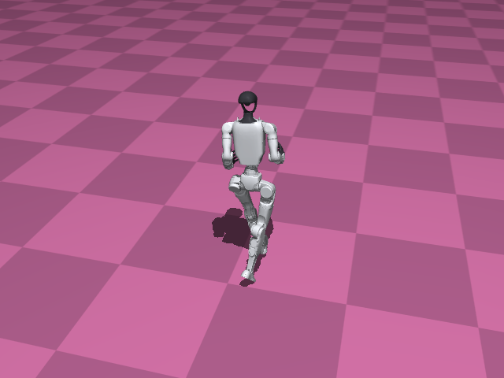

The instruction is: Walk run

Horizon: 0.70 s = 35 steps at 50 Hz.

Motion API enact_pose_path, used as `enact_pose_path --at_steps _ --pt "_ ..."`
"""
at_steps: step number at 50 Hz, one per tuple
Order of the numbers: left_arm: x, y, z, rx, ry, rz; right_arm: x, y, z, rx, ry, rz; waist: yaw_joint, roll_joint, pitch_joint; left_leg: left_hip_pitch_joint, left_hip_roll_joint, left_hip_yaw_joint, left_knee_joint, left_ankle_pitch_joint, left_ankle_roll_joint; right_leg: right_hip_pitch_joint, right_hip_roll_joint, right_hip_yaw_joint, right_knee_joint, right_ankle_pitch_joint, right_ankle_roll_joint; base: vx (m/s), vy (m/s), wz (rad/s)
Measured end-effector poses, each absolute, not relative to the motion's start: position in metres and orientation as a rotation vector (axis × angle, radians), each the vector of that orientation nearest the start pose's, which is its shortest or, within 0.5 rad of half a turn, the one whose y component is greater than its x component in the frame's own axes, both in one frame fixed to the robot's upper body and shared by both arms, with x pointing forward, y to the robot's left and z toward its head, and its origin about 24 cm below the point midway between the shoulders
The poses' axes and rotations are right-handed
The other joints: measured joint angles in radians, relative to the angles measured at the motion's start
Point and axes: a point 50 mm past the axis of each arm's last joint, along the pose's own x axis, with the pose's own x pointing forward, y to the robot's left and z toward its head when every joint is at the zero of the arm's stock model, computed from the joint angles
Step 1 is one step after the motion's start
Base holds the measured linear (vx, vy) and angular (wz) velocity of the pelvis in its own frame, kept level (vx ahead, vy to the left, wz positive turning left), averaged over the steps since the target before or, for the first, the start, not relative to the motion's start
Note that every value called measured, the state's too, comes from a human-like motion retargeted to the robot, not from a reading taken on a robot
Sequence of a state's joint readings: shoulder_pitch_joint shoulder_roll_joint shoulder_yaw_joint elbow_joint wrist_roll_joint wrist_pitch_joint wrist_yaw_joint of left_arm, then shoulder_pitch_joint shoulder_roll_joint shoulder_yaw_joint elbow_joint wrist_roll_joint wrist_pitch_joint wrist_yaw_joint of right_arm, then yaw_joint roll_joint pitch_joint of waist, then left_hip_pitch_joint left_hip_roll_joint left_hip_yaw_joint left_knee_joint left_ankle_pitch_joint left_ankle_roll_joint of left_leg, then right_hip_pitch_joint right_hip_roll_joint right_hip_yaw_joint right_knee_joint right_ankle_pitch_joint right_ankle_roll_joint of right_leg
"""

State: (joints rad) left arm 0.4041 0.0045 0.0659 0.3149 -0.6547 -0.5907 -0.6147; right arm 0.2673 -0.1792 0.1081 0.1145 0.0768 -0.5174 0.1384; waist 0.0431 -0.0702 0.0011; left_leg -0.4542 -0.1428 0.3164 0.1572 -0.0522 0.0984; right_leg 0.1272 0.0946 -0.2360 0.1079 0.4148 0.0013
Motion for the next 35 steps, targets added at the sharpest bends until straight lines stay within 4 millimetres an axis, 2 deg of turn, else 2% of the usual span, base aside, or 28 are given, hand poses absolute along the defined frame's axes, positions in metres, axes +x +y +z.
enact_pose_path --at_steps 1,2,3,5,7,8,10,12,15,17,18,21,22,24,25,26,27,28,30,32,33,35 --pt "0.133 0.188 -0.036 -0.477 -0.113 -0.039 0.180 -0.167 0.001 -0.111 -0.083 0.205 -0.001 -0.013 0.003 0.019 0.002 0.034 0.005 0.101 0.097 0.014 0.000 0.014 0.054 0.065 0.030 1.46 -0.44 0.62" --pt "0.137 0.185 -0.033 -0.484 -0.135 -0.036 0.174 -0.168 -0.006 -0.131 -0.041 0.219 -0.009 -0.034 0.006 0.042 -0.003 0.051 0.031 0.135 0.161 0.013 -0.008 0.023 0.155 0.109 0.050 1.54 -0.80 0.85" --pt "0.142 0.183 -0.029 -0.493 -0.157 -0.031 0.167 -0.169 -0.014 -0.150 0.004 0.236 -0.032 -0.074 0.010 0.073 -0.022 0.033 0.097 0.034 0.163 -0.016 -0.032 0.018 0.347 0.109 0.049 1.73 -0.78 1.65" --pt "0.153 0.169 -0.023 -0.531 -0.196 -0.053 0.139 -0.177 -0.035 -0.187 0.129 0.239 -0.134 -0.112 -0.007 0.089 -0.125 -0.134 0.280 -0.100 0.163 -0.100 -0.052 -0.009 0.704 0.109 0.065 1.89 -0.28 2.50" --pt "0.182 0.174 -0.006 -0.563 -0.311 -0.033 0.122 -0.176 -0.054 -0.180 0.235 0.283 -0.164 -0.051 -0.023 0.085 -0.026 -0.141 0.347 -0.160 0.163 -0.186 -0.063 -0.048 0.787 0.109 -0.013 1.21 0.01 0.17" --pt "0.193 0.172 0.002 -0.582 -0.351 -0.056 0.109 -0.175 -0.064 -0.156 0.299 0.292 -0.137 0.008 -0.034 0.124 0.052 -0.138 0.324 -0.176 0.163 -0.222 -0.015 -0.042 0.746 0.108 -0.064 1.09 -0.02 -0.56" --pt "0.212 0.155 0.020 -0.641 -0.431 -0.113 0.078 -0.182 -0.079 -0.123 0.423 0.299 -0.112 0.077 -0.046 0.207 0.098 -0.171 0.291 -0.205 0.163 -0.310 0.019 -0.029 0.728 0.010 -0.148 1.34 -0.09 0.08" --pt "0.225 0.150 0.039 -0.668 -0.515 -0.119 0.052 -0.203 -0.082 -0.127 0.506 0.268 -0.108 0.076 -0.049 0.285 0.055 -0.185 0.219 -0.168 0.163 -0.420 -0.045 -0.010 0.722 -0.148 -0.168 1.35 -0.19 0.86" --pt "0.231 0.151 0.056 -0.636 -0.581 -0.161 0.027 -0.225 -0.078 -0.171 0.558 0.177 -0.215 0.111 -0.056 0.398 0.021 -0.275 0.101 0.008 0.132 -0.531 -0.100 -0.046 0.527 -0.283 -0.109 1.48 -0.30 2.01" --pt "0.227 0.157 0.057 -0.580 -0.577 -0.186 0.022 -0.234 -0.074 -0.197 0.547 0.118 -0.314 0.127 -0.067 0.475 0.006 -0.340 0.051 0.159 0.096 -0.575 -0.108 -0.040 0.332 -0.322 -0.056 1.28 -0.33 2.25" --pt "0.223 0.162 0.055 -0.549 -0.560 -0.192 0.023 -0.236 -0.072 -0.204 0.536 0.096 -0.357 0.130 -0.069 0.512 -0.001 -0.365 0.038 0.236 0.078 -0.592 -0.103 -0.010 0.234 -0.350 -0.026 1.30 -0.41 1.91" --pt "0.209 0.177 0.040 -0.454 -0.470 -0.189 0.041 -0.231 -0.069 -0.200 0.473 0.078 -0.422 0.133 -0.074 0.619 -0.011 -0.376 0.014 0.464 0.018 -0.608 -0.108 0.108 0.025 -0.461 0.129 1.40 -0.49 0.94" --pt "0.203 0.182 0.033 -0.426 -0.429 -0.182 0.050 -0.227 -0.068 -0.195 0.445 0.082 -0.425 0.131 -0.074 0.646 -0.010 -0.359 0.036 0.525 -0.011 -0.604 -0.113 0.119 -0.001 -0.465 0.143 1.15 -0.32 0.05" --pt "0.190 0.190 0.016 -0.395 -0.334 -0.169 0.069 -0.214 -0.064 -0.183 0.376 0.083 -0.434 0.144 -0.055 0.638 0.029 -0.328 0.254 0.576 -0.103 -0.573 -0.079 0.067 0.043 -0.390 0.037 1.57 -0.52 0.18" --pt "0.182 0.194 0.008 -0.385 -0.286 -0.162 0.081 -0.206 -0.062 -0.178 0.336 0.082 -0.434 0.153 -0.044 0.607 0.061 -0.294 0.424 0.576 -0.157 -0.550 -0.057 0.005 0.089 -0.356 0.005 1.75 -0.70 -0.49" --pt "0.169 0.203 -0.003 -0.368 -0.230 -0.152 0.092 -0.194 -0.060 -0.164 0.298 0.085 -0.411 0.176 -0.041 0.560 0.112 -0.237 0.589 0.576 -0.173 -0.540 0.035 0.114 0.164 -0.428 -0.028 1.66 -0.68 -0.73" --pt "0.158 0.208 -0.014 -0.355 -0.174 -0.155 0.105 -0.184 -0.058 -0.148 0.252 0.070 -0.392 0.194 -0.036 0.510 0.149 -0.216 0.732 0.576 -0.184 -0.530 0.085 0.166 0.220 -0.483 -0.048 1.42 -0.51 -0.24" --pt "0.149 0.207 -0.024 -0.349 -0.119 -0.182 0.123 -0.181 -0.052 -0.129 0.189 0.018 -0.383 0.203 -0.028 0.452 0.156 -0.266 0.827 0.576 -0.183 -0.518 0.056 0.104 0.237 -0.503 -0.045 1.22 -0.31 0.47" --pt "0.133 0.197 -0.044 -0.368 -0.026 -0.183 0.157 -0.178 -0.038 -0.106 0.074 -0.009 -0.354 0.123 -0.067 0.342 0.004 -0.278 0.815 0.561 -0.125 -0.441 -0.061 0.147 0.182 -0.524 -0.024 1.10 -0.17 0.28" --pt "0.116 0.190 -0.053 -0.392 0.012 -0.130 0.184 -0.154 -0.025 -0.061 -0.006 0.074 -0.317 0.071 -0.083 0.263 0.010 -0.180 0.789 0.392 -0.067 -0.371 -0.075 0.194 0.161 -0.547 -0.037 1.37 -0.17 -0.45" --pt "0.110 0.188 -0.054 -0.406 0.011 -0.106 0.194 -0.148 -0.017 -0.049 -0.049 0.100 -0.306 0.067 -0.078 0.211 0.029 -0.157 0.782 0.297 -0.046 -0.332 -0.069 0.184 0.134 -0.538 -0.051 1.37 -0.11 0.05" --pt "0.101 0.187 -0.054 -0.429 0.006 -0.062 0.205 -0.144 0.000 -0.044 -0.132 0.138 -0.271 0.041 -0.068 0.117 0.031 -0.120 0.697 0.173 -0.022 -0.258 -0.071 0.158 0.070 -0.473 -0.067 1.41 -0.16 0.13"
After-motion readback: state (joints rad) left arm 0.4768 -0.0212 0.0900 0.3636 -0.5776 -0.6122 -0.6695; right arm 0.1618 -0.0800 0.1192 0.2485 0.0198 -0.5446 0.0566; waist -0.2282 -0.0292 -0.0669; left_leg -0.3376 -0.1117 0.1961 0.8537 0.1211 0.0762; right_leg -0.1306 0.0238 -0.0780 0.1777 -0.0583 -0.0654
